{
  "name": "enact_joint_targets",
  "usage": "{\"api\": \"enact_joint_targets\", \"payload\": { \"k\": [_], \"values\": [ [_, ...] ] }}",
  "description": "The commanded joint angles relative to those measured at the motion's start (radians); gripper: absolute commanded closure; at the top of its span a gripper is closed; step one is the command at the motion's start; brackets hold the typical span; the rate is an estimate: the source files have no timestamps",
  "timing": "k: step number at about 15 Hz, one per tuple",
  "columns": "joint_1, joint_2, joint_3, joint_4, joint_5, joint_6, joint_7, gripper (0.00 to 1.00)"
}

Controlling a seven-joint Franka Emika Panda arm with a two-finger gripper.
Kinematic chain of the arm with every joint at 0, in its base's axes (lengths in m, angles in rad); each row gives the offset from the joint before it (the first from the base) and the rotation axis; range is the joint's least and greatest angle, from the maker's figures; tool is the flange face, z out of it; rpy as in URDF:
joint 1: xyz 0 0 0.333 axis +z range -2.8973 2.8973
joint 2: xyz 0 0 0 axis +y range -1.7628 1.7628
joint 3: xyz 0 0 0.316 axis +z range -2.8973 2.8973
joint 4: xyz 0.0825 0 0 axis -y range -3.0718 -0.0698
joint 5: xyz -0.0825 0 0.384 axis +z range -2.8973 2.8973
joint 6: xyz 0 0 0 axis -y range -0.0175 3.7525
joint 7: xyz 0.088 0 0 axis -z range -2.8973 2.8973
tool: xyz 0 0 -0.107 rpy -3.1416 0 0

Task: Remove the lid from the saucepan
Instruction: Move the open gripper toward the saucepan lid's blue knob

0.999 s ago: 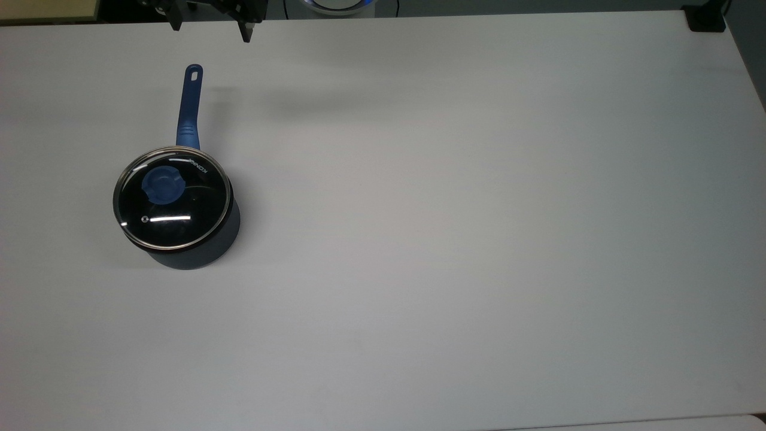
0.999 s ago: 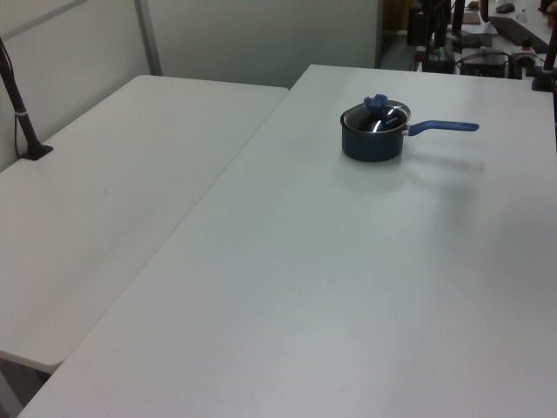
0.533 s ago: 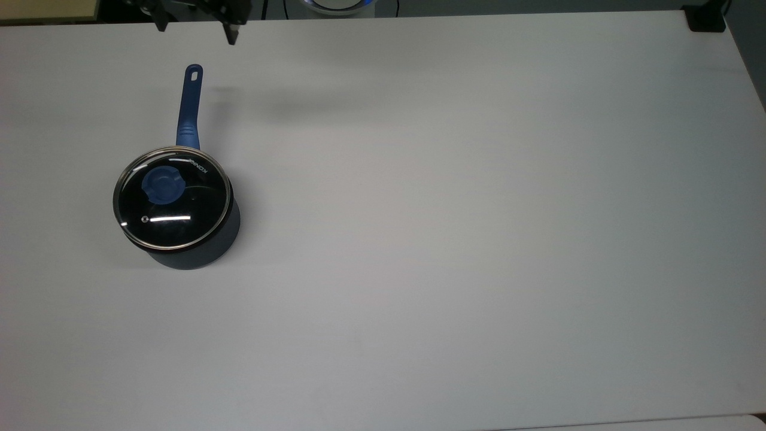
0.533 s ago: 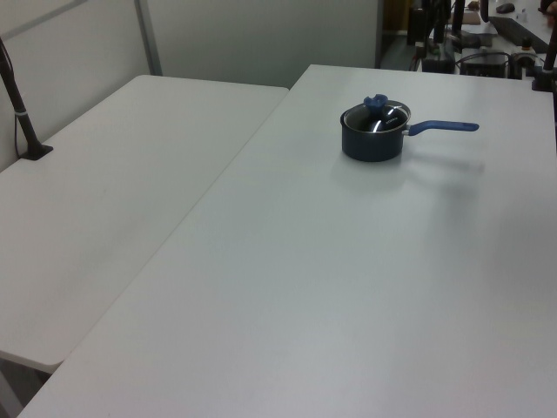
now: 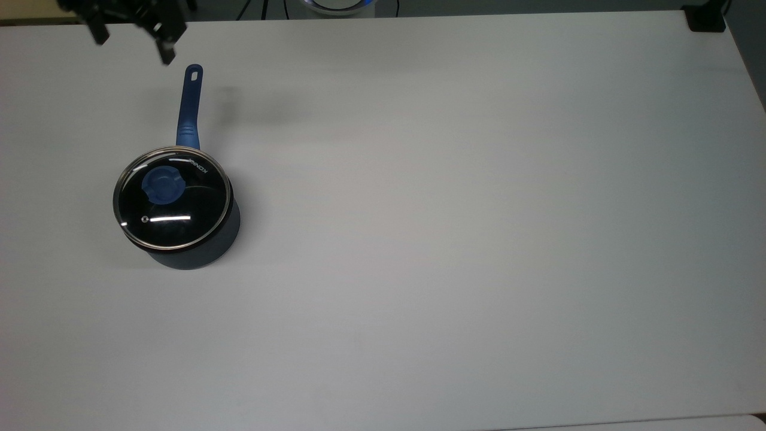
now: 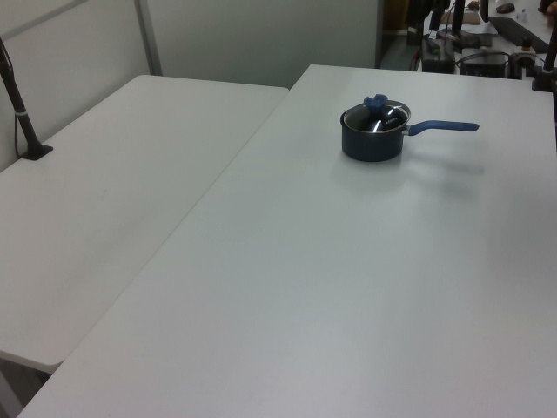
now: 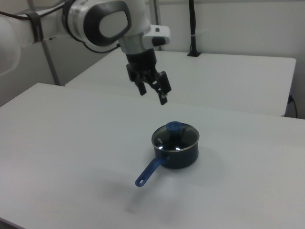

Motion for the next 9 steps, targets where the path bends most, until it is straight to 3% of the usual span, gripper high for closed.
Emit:
{"api": "enact_joint_targets", "payload": {
  "k": [1, 4, 8, 9],
  "values": [
    [-0.011, 0.053, 0.000, 0.010, 0.017, 0.061, 0.045, 0.00],
    [-0.001, 0.086, 0.005, -0.001, 0.017, 0.057, 0.083, 0.00],
    [0.001, 0.136, 0.009, 0.002, 0.058, 0.133, 0.328, 0.00],
    [0.001, 0.156, 0.012, 0.005, 0.052, 0.170, 0.445, 0.00]
  ]
}}
